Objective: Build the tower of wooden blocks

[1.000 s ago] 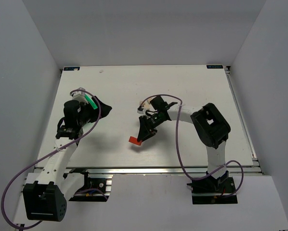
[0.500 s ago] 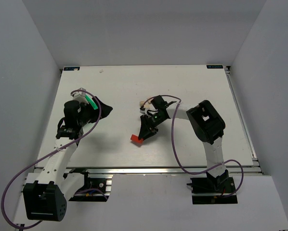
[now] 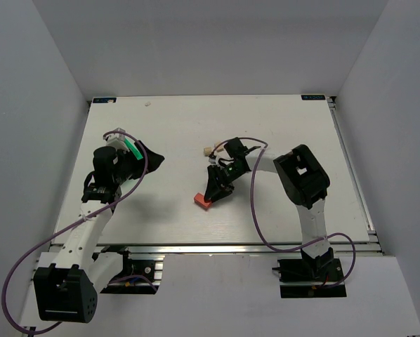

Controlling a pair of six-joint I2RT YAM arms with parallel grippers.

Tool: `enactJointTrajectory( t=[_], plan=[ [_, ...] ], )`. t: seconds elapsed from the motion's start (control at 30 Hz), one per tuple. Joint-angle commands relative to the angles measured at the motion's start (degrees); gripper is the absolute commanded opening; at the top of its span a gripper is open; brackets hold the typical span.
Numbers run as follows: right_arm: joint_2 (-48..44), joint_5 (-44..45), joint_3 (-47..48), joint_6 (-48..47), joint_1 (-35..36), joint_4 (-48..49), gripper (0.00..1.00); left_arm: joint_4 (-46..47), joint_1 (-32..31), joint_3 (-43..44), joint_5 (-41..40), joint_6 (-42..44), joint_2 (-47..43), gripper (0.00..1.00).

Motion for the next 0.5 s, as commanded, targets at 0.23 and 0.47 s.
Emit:
enactJointTrajectory(
  t=[0.23, 0.47],
  plan=[
    [-0.57, 5.75, 0.82, -1.22, -1.32, -1.8, 0.63, -0.27, -0.2, 0.12, 0.69, 0.43, -1.39, 0.98],
    [-10.13, 11.64, 1.0, -10.17, -0.53, -4.08, 0.89, -0.02, -0.29, -0.23, 0.25, 0.61, -2.27, 0.98]
  ],
)
